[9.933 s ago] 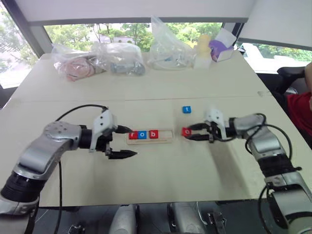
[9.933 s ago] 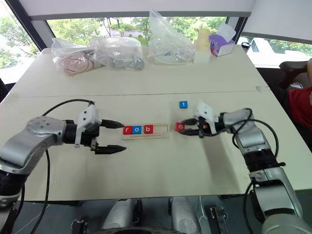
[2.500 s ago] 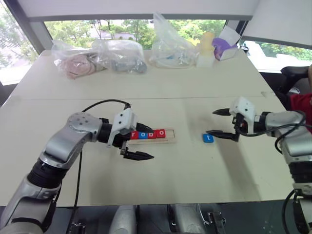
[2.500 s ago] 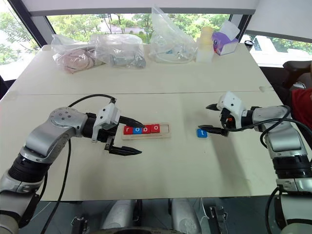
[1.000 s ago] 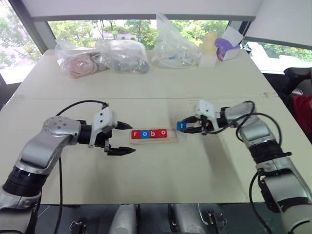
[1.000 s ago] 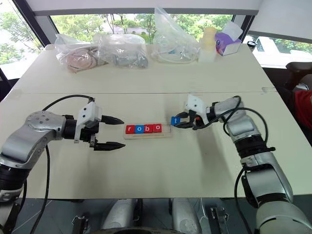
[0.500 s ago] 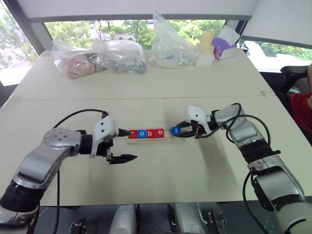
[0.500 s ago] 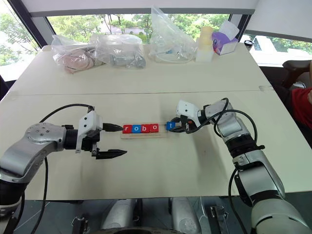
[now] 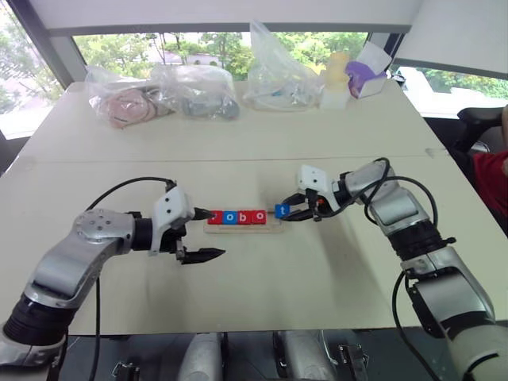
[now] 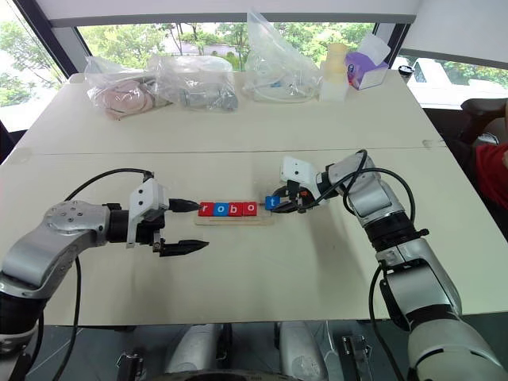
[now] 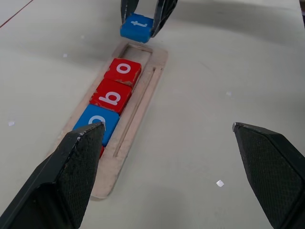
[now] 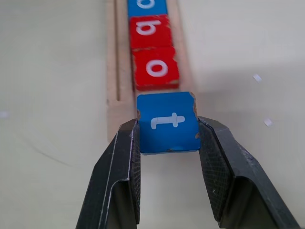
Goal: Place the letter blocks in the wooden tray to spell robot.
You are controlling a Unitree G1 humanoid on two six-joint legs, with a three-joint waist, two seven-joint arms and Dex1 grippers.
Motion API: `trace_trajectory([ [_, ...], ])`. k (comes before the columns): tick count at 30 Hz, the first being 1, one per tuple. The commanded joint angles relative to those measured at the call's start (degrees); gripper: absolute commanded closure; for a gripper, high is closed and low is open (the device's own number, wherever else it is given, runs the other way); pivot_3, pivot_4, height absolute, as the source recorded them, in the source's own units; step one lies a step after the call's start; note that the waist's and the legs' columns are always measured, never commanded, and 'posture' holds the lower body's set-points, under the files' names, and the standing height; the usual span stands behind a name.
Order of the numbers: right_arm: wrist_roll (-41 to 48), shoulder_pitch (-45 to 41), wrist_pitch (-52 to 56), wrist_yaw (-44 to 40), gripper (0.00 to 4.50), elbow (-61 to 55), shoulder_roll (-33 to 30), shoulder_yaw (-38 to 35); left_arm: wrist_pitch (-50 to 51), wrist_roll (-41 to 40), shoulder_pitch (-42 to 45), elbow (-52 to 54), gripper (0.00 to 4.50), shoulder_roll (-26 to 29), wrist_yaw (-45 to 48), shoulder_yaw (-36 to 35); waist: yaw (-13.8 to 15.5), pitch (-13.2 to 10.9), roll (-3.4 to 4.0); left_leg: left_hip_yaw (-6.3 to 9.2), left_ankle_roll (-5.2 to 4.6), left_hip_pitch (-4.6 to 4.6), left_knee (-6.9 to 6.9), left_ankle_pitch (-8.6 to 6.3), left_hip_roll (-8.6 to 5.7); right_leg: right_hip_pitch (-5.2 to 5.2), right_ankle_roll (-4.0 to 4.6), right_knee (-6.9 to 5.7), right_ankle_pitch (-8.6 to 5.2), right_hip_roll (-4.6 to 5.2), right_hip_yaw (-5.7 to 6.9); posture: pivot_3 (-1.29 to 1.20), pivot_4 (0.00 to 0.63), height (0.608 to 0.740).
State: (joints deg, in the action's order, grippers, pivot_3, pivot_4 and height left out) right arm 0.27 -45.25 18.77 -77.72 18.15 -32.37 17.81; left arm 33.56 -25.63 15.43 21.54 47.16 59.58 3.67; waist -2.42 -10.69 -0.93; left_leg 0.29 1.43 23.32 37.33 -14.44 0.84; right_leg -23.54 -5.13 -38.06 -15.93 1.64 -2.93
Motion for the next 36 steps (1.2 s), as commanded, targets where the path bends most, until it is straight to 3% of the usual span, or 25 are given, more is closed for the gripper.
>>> trace_trajectory([
  [1,0.78,0.35,1.15,0.14,3.36,-3.46,-0.27,0.13,0.09,-0.57,0.23,1.59,0.00,-0.17,-0.26,-0.32,-0.02,0.00,0.00,0.00,0.00,0.00,0.00,0.00,0.00,0.00,0.00,0.00,0.00,0.00,0.00,0.00,0.150,0.735],
  [10,-2.97,-0.16,2.96,6.95,3.36,-1.34,1.50,2.10,-0.08,0.25,0.12,1.41,0.00,-0.86,-1.03,0.36,-0.01,0.00,0.00,-0.01,0.00,0.00,0.00,0.00,0.00,0.00,0.00,0.00,0.00,-0.01,0.00,0.00,0.150,0.735],
  [22,-0.86,1.91,6.28,5.87,3.36,-7.00,2.00,3.00,-1.18,2.34,-0.52,1.13,0.00,-1.38,-1.43,1.84,-0.02,0.00,0.00,0.01,0.00,0.00,0.00,0.00,0.00,0.00,0.00,0.00,0.00,-0.02,0.01,0.00,0.150,0.735],
  [36,-1.37,0.77,5.19,8.01,3.36,-3.40,3.27,3.72,-0.33,2.21,-0.10,1.40,0.00,-2.48,-2.50,1.98,-0.12,0.01,-0.01,0.00,0.00,-0.03,0.01,0.00,0.00,0.02,0.00,-0.01,0.00,-0.03,0.00,0.00,0.150,0.735],
])
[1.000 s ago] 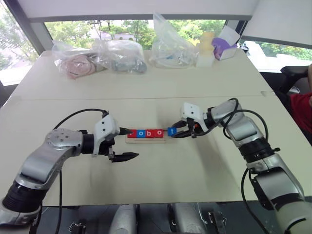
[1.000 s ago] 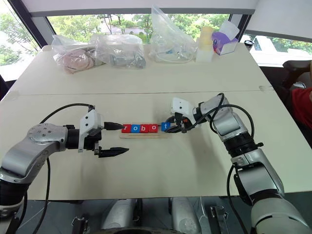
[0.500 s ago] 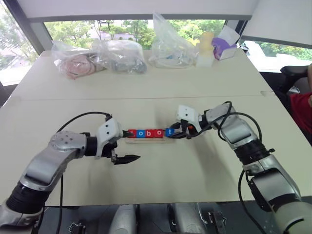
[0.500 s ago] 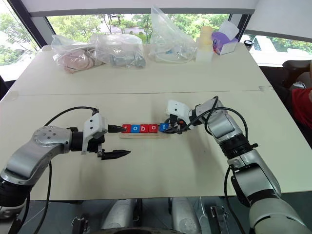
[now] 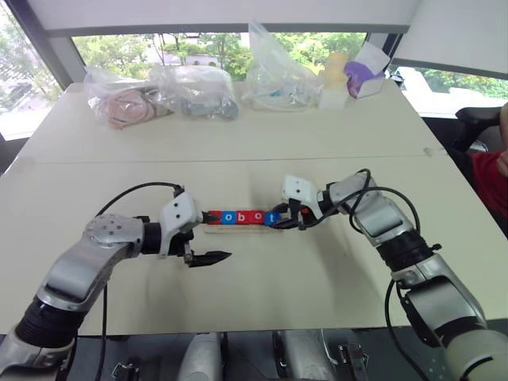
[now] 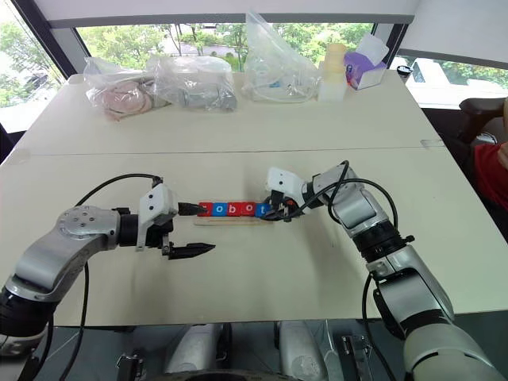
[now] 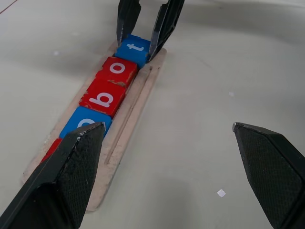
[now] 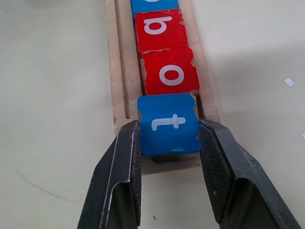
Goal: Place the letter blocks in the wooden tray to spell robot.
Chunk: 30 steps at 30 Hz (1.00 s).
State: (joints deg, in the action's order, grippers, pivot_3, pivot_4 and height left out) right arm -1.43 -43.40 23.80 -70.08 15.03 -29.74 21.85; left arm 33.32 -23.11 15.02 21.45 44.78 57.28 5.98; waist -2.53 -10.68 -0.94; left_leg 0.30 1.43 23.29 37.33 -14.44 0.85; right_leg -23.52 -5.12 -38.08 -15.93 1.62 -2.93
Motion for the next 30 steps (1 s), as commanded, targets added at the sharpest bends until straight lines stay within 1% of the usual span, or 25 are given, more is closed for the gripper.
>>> trace_trajectory([
  [1,0.33,-1.13,0.17,0.43,3.36,-0.22,0.76,-0.29,-0.11,-0.35,0.29,1.49,0.00,-0.13,-0.22,-0.33,0.00,0.00,0.00,0.00,0.00,0.00,0.00,0.00,0.00,0.00,0.00,0.00,0.00,0.00,0.00,0.00,0.150,0.735],
  [8,0.33,-1.21,0.52,0.83,3.36,0.52,1.79,-0.07,-0.81,-0.16,-0.17,1.02,0.00,-0.37,-0.19,-0.34,-0.06,0.00,0.00,0.00,0.00,-0.01,0.00,0.00,0.01,0.00,0.00,0.00,0.00,-0.01,0.00,0.00,0.150,0.735],
  [10,0.27,-1.10,0.31,0.86,2.31,0.96,1.88,-0.03,-0.98,-0.04,-0.25,0.91,0.00,-0.52,-0.23,-0.23,-0.03,0.00,0.00,0.00,0.00,-0.01,0.00,0.00,0.01,0.00,0.00,0.00,0.00,-0.01,0.00,0.00,0.150,0.735],
  [11,-0.01,-1.16,-0.16,1.55,1.86,1.46,2.07,-0.16,-1.05,0.02,-0.30,0.88,0.00,-0.63,-0.29,-0.21,-0.05,0.00,0.00,0.00,0.00,-0.01,0.00,0.00,0.01,0.00,0.00,0.00,0.00,-0.01,0.00,0.00,0.150,0.735],
  [14,-0.12,-1.43,-0.81,2.67,0.21,2.13,2.42,-0.71,-1.28,0.18,-0.56,0.84,0.00,-0.83,-0.35,-0.16,0.04,0.00,0.00,0.00,0.00,-0.01,0.00,0.00,0.01,0.00,0.00,0.00,0.00,-0.01,0.00,0.00,0.150,0.735],
  [15,-0.01,-1.47,-0.84,2.74,0.04,2.14,2.45,-0.81,-1.31,0.20,-0.60,0.83,0.00,-0.85,-0.35,-0.15,0.05,0.00,0.00,0.00,0.00,-0.01,0.00,0.00,0.01,0.01,0.00,0.00,0.00,-0.01,0.00,0.00,0.150,0.735],
  [20,1.36,-1.33,-0.51,3.83,0.04,-1.55,0.03,-3.87,-1.50,0.14,-1.21,0.73,0.00,-0.70,-0.34,-0.73,0.11,0.00,0.00,0.00,0.00,0.03,0.00,0.00,-0.01,-0.02,0.00,0.02,0.00,0.03,0.00,0.00,0.150,0.735],
  [24,1.92,1.62,-0.22,4.41,0.04,-7.26,-3.45,-5.69,-0.68,-1.39,-1.71,0.83,0.00,-0.63,-0.22,-2.41,0.24,0.00,0.00,0.00,0.00,0.04,-0.01,0.00,-0.02,-0.02,0.00,0.05,0.00,0.05,0.00,0.00,0.150,0.735],
  [27,2.25,3.53,1.67,6.34,0.04,-10.27,-3.93,-7.26,0.74,-3.47,-1.39,0.85,0.00,-0.56,0.20,-3.99,0.07,0.00,0.00,0.03,0.00,0.04,-0.01,0.00,-0.01,-0.01,0.00,0.05,0.00,0.04,0.01,0.00,0.150,0.735],
  [30,0.99,4.51,1.54,9.20,0.04,-10.60,-3.75,-7.47,1.89,-5.15,-0.56,0.46,0.00,0.04,0.76,-5.35,-0.03,0.00,0.00,0.01,0.00,0.02,-0.01,0.00,0.01,-0.01,0.00,0.02,0.00,0.01,0.00,0.00,0.150,0.735],
])
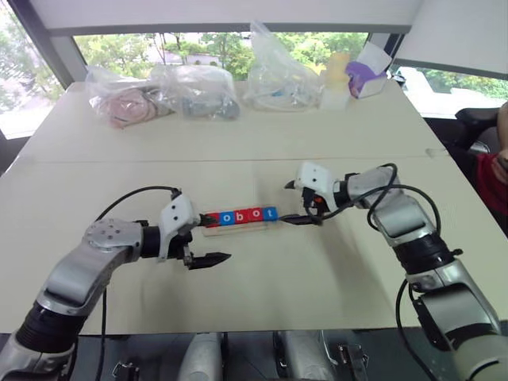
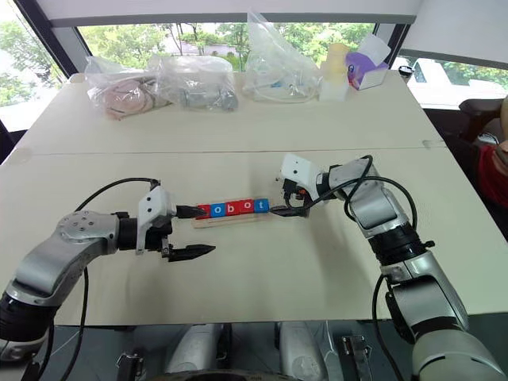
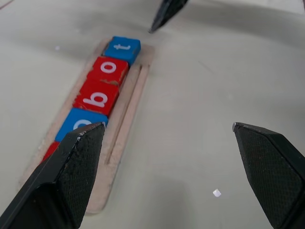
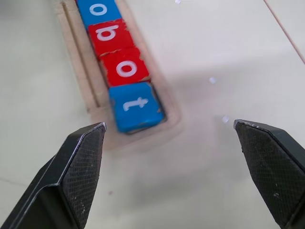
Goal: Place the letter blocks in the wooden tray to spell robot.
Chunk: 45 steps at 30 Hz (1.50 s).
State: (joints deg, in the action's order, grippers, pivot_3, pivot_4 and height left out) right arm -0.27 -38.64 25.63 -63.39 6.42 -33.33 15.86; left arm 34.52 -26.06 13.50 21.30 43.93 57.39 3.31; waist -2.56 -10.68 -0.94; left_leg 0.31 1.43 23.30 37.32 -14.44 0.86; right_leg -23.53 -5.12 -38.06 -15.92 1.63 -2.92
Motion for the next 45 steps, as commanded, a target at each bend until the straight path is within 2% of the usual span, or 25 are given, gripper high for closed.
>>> trace_trajectory([
  [1,-0.93,-0.18,-1.01,3.83,0.04,-1.15,0.14,-1.24,0.97,-2.56,1.50,0.13,0.00,1.15,0.81,-3.12,0.02,0.00,0.00,-0.01,0.00,0.00,0.00,0.00,0.00,-0.01,0.00,-0.01,0.00,0.00,0.00,0.00,0.150,0.735],
  [7,-2.65,-1.22,-3.98,8.76,0.04,3.93,2.67,-0.35,1.00,-2.66,3.03,-2.14,0.00,2.67,1.77,-3.87,0.06,0.00,0.00,-0.02,0.00,0.00,0.00,0.00,-0.02,-0.01,0.00,0.00,0.00,-0.01,0.00,0.00,0.150,0.735],
  [32,-4.95,-3.93,-9.92,12.72,0.04,13.00,7.17,0.43,1.44,-2.61,0.06,-0.86,0.00,3.02,-0.42,-4.66,0.00,0.00,0.00,-0.02,0.00,0.02,0.00,0.00,-0.01,-0.02,0.00,0.01,0.00,0.00,0.00,0.00,0.150,0.735],
  [39,-5.95,-2.94,-10.47,12.61,0.04,9.77,3.86,-0.68,1.59,-2.69,-0.53,-0.58,0.00,3.67,-0.36,-5.43,0.09,0.00,0.00,-0.02,0.00,0.02,-0.01,0.00,-0.02,-0.02,0.00,0.01,0.00,0.02,0.00,0.00,0.150,0.735],
  [42,-3.48,-0.17,-6.57,9.43,0.04,1.15,0.80,-1.69,1.60,-2.77,-0.89,-0.57,0.00,4.19,-0.35,-5.65,0.30,0.00,0.00,0.00,0.00,0.04,-0.01,0.00,-0.03,-0.02,0.00,0.04,0.00,0.04,0.00,0.00,0.150,0.735],
  [45,-0.63,2.36,-0.92,8.22,0.04,-6.06,0.42,-2.62,1.59,-2.73,-1.18,-0.59,0.00,4.32,-0.14,-5.64,0.09,0.00,0.00,0.01,0.00,0.05,-0.03,0.00,-0.02,-0.02,0.00,0.06,0.00,0.05,0.00,0.00,0.150,0.735],
])
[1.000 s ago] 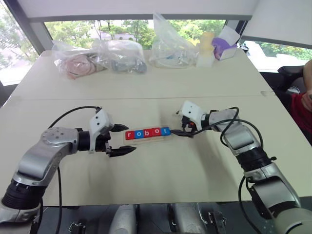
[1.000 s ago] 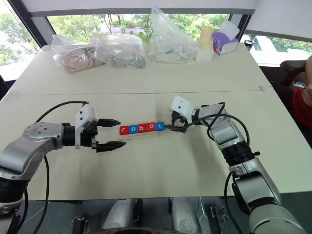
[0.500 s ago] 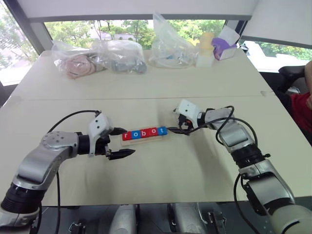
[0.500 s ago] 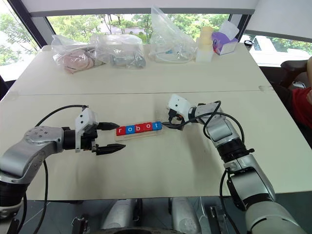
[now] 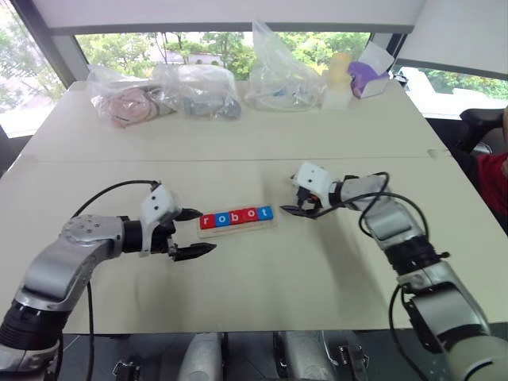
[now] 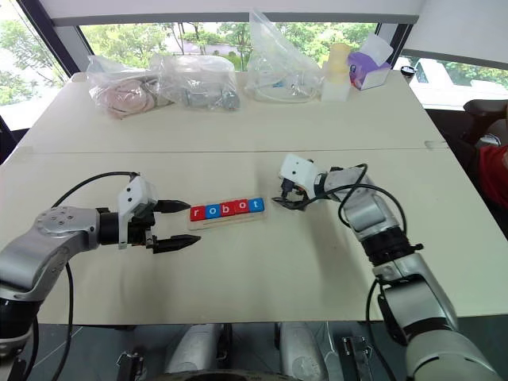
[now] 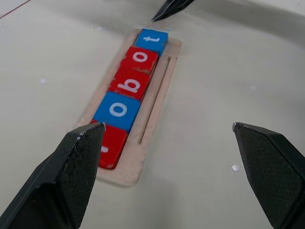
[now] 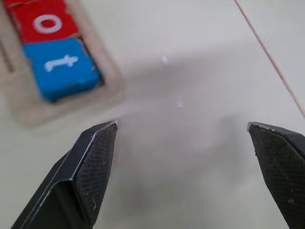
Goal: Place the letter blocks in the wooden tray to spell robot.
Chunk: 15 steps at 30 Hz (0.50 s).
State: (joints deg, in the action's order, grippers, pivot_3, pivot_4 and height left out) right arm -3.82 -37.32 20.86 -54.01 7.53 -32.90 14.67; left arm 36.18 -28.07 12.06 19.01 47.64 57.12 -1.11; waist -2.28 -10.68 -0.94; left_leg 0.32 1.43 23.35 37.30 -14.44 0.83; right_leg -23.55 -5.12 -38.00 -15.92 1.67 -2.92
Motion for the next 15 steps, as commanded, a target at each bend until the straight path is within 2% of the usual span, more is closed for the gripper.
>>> trace_trajectory([
  [1,3.21,1.52,5.00,-1.08,0.04,-8.55,0.14,-1.37,-0.13,-0.61,0.29,1.63,0.00,0.60,0.19,-1.05,-0.28,0.00,0.00,0.00,0.00,-0.01,0.00,0.00,0.02,0.00,0.00,-0.01,0.00,-0.02,0.00,0.00,0.150,0.735],
  [8,3.48,3.16,7.85,0.70,0.04,-11.49,1.94,0.44,-0.16,-0.37,1.20,1.09,0.00,0.36,0.32,-0.40,-0.15,0.00,0.00,-0.01,0.00,-0.04,0.02,0.00,0.02,0.00,0.01,-0.06,0.00,-0.05,-0.01,0.00,0.150,0.735],
  [15,2.21,2.43,5.47,1.99,0.04,-8.12,3.23,2.18,0.11,-0.47,1.17,1.23,0.00,0.56,0.18,-0.75,-0.15,0.00,0.00,-0.01,0.00,-0.03,0.02,0.00,0.02,0.00,0.01,-0.04,0.00,-0.05,0.00,0.00,0.150,0.735],
])
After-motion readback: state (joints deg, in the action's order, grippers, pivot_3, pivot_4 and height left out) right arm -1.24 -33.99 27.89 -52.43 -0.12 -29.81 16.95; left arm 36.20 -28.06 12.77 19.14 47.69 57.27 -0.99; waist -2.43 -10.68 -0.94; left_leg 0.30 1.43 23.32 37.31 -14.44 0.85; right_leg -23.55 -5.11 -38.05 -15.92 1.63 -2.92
